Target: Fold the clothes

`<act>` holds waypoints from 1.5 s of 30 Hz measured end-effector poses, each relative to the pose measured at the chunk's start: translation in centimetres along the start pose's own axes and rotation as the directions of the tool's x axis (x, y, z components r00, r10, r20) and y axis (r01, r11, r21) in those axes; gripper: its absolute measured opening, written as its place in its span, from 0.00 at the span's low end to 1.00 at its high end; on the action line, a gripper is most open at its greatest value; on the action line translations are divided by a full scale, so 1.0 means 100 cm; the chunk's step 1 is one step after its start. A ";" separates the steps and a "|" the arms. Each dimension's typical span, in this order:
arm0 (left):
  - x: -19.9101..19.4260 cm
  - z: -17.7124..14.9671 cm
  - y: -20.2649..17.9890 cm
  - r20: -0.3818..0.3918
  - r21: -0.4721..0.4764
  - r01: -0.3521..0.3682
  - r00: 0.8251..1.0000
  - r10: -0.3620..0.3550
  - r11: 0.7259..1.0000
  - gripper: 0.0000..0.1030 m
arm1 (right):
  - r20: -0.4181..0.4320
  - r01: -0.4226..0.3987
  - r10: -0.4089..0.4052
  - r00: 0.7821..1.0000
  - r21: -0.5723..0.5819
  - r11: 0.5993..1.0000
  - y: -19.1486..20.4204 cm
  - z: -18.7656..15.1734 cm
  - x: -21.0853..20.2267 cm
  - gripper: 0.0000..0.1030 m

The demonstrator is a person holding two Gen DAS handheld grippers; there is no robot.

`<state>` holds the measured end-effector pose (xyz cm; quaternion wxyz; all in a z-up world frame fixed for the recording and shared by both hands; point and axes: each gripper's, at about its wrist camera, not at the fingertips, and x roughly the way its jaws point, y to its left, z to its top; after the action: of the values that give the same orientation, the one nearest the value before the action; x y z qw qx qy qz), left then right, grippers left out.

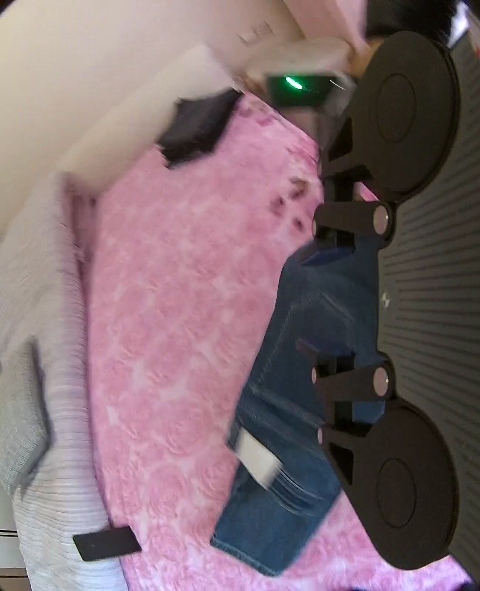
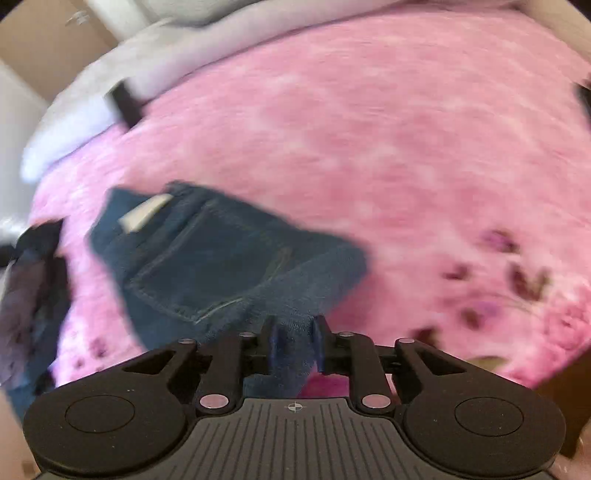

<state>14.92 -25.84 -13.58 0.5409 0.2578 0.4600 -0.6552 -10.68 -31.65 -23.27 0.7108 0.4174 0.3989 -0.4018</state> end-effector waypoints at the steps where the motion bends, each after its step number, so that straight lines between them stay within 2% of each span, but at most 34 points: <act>1: 0.006 -0.003 0.008 -0.023 -0.006 -0.022 1.000 0.022 1.000 0.38 | 0.026 0.003 -0.002 1.000 -0.007 1.000 -0.003 0.001 -0.005 0.24; 2: 0.012 -0.005 0.021 -0.047 -0.018 -0.053 0.998 0.053 0.998 0.40 | 0.050 0.005 -0.004 0.999 -0.015 1.000 -0.006 0.002 -0.010 0.30; 4: 0.023 -0.007 0.047 -0.081 -0.025 -0.126 0.989 0.124 0.992 0.42 | 0.075 0.007 -0.003 0.997 -0.046 0.999 -0.003 0.007 -0.013 0.53; 5: 0.029 -0.007 0.062 -0.095 -0.025 -0.163 0.983 0.160 0.986 0.44 | 0.079 -0.004 0.010 0.997 -0.073 0.997 0.009 0.008 -0.010 0.71; 6: 0.036 -0.008 0.076 -0.108 -0.035 -0.188 0.977 0.184 0.981 0.49 | 0.082 -0.015 0.023 0.996 -0.101 0.995 0.021 0.010 -0.007 0.79; 9: 0.057 -0.008 0.119 -0.143 -0.095 -0.226 0.967 0.212 0.969 0.56 | 0.060 -0.051 0.064 0.996 -0.204 0.978 0.055 0.009 0.010 0.79; 13: 0.093 -0.016 0.170 -0.172 -0.217 -0.186 0.973 0.150 0.958 0.57 | 0.018 -0.073 0.086 0.996 -0.371 0.926 0.091 0.015 0.047 0.79; 20: 0.144 -0.024 0.223 -0.154 -0.368 -0.073 0.988 0.017 0.927 0.60 | -0.035 -0.098 0.098 0.995 -0.629 0.771 0.129 0.064 0.150 0.79; 22: 0.144 -0.027 0.225 -0.126 -0.367 -0.039 0.992 -0.009 0.929 0.56 | -0.066 -0.133 0.119 0.991 -0.666 0.734 0.137 0.082 0.181 0.79; 24: 0.142 -0.029 0.225 -0.102 -0.353 -0.015 0.994 -0.023 0.935 0.41 | -0.131 -0.203 0.154 0.979 -0.651 0.731 0.139 0.099 0.211 0.79; 25: 0.138 -0.029 0.223 -0.094 -0.340 -0.013 0.995 -0.020 0.940 0.36 | -0.180 -0.246 0.169 0.969 -0.627 0.739 0.139 0.107 0.226 0.79; 27: 0.132 -0.029 0.219 -0.078 -0.314 -0.009 0.997 -0.016 0.949 0.31 | -0.281 -0.323 0.190 0.941 -0.568 0.757 0.138 0.117 0.249 0.79; 28: 0.128 -0.028 0.217 -0.070 -0.301 -0.007 0.997 -0.014 0.954 0.31 | -0.304 -0.338 0.194 0.933 -0.548 0.765 0.138 0.120 0.252 0.79; 29: 0.125 -0.028 0.215 -0.062 -0.287 -0.006 0.998 -0.013 0.958 0.30 | -0.325 -0.349 0.195 0.926 -0.531 0.772 0.138 0.123 0.254 0.68; 30: 0.122 -0.028 0.213 -0.054 -0.274 -0.004 0.998 -0.011 0.962 0.28 | -0.318 -0.330 0.173 0.932 -0.547 0.769 0.140 0.123 0.249 0.47; 32: 0.115 -0.027 0.210 -0.038 -0.246 -0.001 0.999 -0.008 0.969 0.26 | -0.283 -0.285 0.134 0.950 -0.607 0.742 0.143 0.120 0.226 0.17; 33: 0.112 -0.027 0.208 -0.029 -0.233 0.000 1.000 -0.007 0.973 0.25 | -0.266 -0.279 0.138 0.954 -0.623 0.730 0.144 0.118 0.209 0.11; 35: 0.102 -0.028 0.202 -0.016 -0.210 0.015 1.000 -0.019 0.978 0.20 | -0.256 -0.309 0.186 0.949 -0.625 0.717 0.143 0.112 0.168 0.09; 39: 0.084 -0.034 0.196 -0.012 -0.208 0.061 0.998 -0.065 0.976 0.18 | -0.264 -0.377 0.269 0.926 -0.630 0.679 0.146 0.088 0.088 0.05; 41: 0.076 -0.037 0.193 -0.009 -0.207 0.084 0.996 -0.088 0.975 0.24 | -0.286 -0.427 0.317 0.904 -0.602 0.675 0.144 0.069 0.057 0.05; 43: 0.072 -0.039 0.191 -0.008 -0.192 0.119 0.992 -0.123 0.974 0.25 | -0.308 -0.465 0.348 0.885 -0.582 0.667 0.148 0.049 0.036 0.05; 45: 0.071 -0.037 0.185 -0.020 -0.156 0.142 0.989 -0.147 0.977 0.28 | -0.310 -0.465 0.347 0.885 -0.582 0.667 0.149 0.028 0.025 0.04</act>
<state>29.87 -25.81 -27.14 0.5028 0.1913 0.5354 -0.6511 4.37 -29.93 -20.47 0.8437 0.2605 0.4681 -0.0341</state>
